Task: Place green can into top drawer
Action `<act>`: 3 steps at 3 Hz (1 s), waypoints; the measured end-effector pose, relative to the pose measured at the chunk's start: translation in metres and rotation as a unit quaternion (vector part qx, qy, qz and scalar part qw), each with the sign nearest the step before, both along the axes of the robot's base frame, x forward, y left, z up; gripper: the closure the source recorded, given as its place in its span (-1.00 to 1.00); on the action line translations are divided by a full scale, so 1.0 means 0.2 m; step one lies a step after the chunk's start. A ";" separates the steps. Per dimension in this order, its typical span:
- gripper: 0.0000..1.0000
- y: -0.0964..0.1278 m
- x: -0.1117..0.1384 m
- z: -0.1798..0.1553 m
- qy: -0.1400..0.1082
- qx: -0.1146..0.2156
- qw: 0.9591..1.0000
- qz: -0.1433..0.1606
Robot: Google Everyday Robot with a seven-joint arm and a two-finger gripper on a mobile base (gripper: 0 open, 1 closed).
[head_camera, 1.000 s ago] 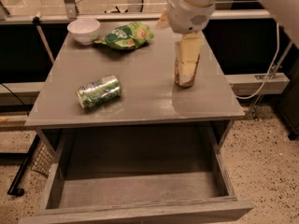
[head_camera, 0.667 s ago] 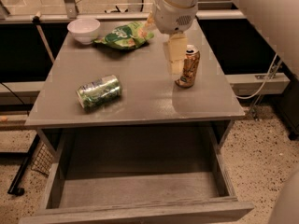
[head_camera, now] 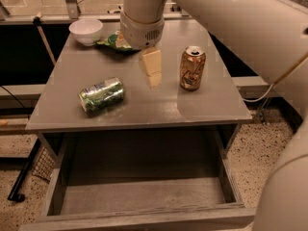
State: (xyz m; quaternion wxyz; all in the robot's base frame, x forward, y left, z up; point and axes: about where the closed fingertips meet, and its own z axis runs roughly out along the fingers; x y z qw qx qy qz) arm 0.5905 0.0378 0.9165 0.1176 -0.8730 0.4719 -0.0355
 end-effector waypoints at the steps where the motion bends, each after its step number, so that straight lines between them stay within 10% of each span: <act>1: -1.00 0.01 0.00 0.00 -0.001 0.002 1.000 0.003; 3: -1.00 0.28 0.02 -0.09 -0.004 -0.039 0.997 0.059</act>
Offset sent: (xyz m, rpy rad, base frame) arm 0.0035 0.0611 -0.0213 -0.1654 0.0000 0.1336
